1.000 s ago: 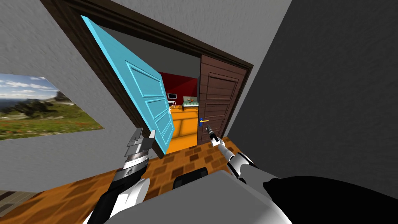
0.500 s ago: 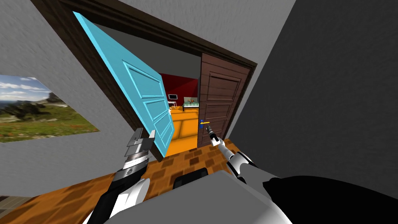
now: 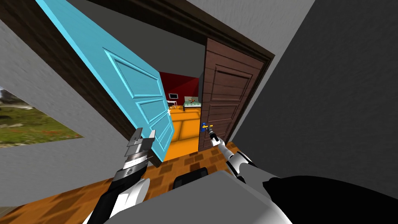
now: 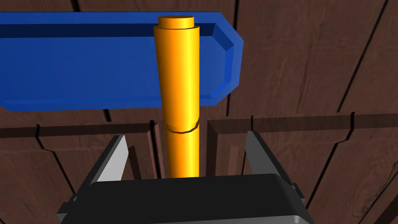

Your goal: Push the door open

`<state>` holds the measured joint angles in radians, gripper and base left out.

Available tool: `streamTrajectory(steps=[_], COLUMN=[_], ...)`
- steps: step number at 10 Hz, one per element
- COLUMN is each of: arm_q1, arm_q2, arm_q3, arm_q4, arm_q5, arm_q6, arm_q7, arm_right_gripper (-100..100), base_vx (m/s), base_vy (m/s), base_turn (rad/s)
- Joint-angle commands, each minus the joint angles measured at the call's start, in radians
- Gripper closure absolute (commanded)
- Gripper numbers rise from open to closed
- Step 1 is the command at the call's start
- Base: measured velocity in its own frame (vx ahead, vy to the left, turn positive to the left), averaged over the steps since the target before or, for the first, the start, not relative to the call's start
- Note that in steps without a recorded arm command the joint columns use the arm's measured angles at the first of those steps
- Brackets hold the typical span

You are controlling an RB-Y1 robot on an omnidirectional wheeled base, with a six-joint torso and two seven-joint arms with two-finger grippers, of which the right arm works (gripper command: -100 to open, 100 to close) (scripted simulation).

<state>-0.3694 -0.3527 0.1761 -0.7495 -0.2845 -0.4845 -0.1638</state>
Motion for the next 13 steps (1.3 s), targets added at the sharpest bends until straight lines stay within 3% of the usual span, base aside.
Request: streamTrajectory(steps=[1,2,7,13], arm_q1=[0.0,0.0,0.0,-0.005], arm_q2=[0.0,0.0,0.0,-0.009], arm_q3=[0.0,0.0,0.0,-0.052], arm_q4=[0.0,0.0,0.0,0.021], arm_q5=[0.0,0.0,0.0,-0.009], arm_q6=[0.0,0.0,0.0,-0.003], arm_q7=[0.0,0.0,0.0,0.02], arm_right_gripper=[-100,100,100,100], base_vx=[0.082,-0.009,-0.007,0.149], base_vy=[0.003,0.0,-0.002,0.053], base_turn=[0.006,-0.003,0.004,-0.032])
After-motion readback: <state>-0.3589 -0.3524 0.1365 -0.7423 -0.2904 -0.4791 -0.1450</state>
